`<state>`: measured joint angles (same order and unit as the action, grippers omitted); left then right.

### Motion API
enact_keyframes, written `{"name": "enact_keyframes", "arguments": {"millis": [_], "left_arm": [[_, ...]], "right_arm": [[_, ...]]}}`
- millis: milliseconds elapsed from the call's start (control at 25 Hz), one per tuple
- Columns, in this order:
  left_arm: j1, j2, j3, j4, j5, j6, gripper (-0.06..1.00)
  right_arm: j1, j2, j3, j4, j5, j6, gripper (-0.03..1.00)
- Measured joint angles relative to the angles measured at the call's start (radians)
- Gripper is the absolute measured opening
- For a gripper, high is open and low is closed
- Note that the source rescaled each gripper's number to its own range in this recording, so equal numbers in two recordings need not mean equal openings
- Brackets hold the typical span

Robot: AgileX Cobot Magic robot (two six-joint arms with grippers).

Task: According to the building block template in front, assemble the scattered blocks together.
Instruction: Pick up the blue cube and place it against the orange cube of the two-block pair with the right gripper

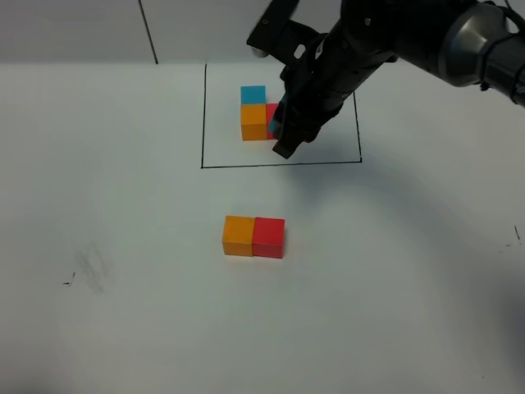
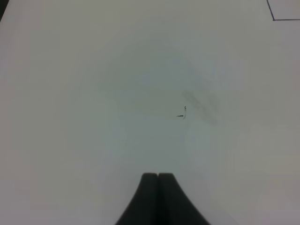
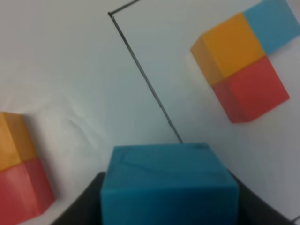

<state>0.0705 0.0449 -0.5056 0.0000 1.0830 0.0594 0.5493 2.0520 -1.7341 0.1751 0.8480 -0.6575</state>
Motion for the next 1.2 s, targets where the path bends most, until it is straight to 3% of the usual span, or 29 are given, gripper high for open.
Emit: {"name": "enact_keyframes", "arguments": {"millis": [360, 600, 920, 1200], "left_arm": [[0.0, 0.0, 0.0, 0.0, 0.0, 0.0, 0.0], [0.0, 0.0, 0.0, 0.0, 0.0, 0.0, 0.0], [0.0, 0.0, 0.0, 0.0, 0.0, 0.0, 0.0], [0.0, 0.0, 0.0, 0.0, 0.0, 0.0, 0.0]], "right_arm": [[0.047, 0.175, -0.216, -0.001, 0.075, -0.057, 0.44], [0.061, 0.227, -0.253, -0.002, 0.131, -0.112, 0.44], [0.063, 0.226, -0.255, 0.004, 0.176, -0.259, 0.44], [0.063, 0.226, -0.255, 0.014, 0.24, -0.459, 0.44]]}}
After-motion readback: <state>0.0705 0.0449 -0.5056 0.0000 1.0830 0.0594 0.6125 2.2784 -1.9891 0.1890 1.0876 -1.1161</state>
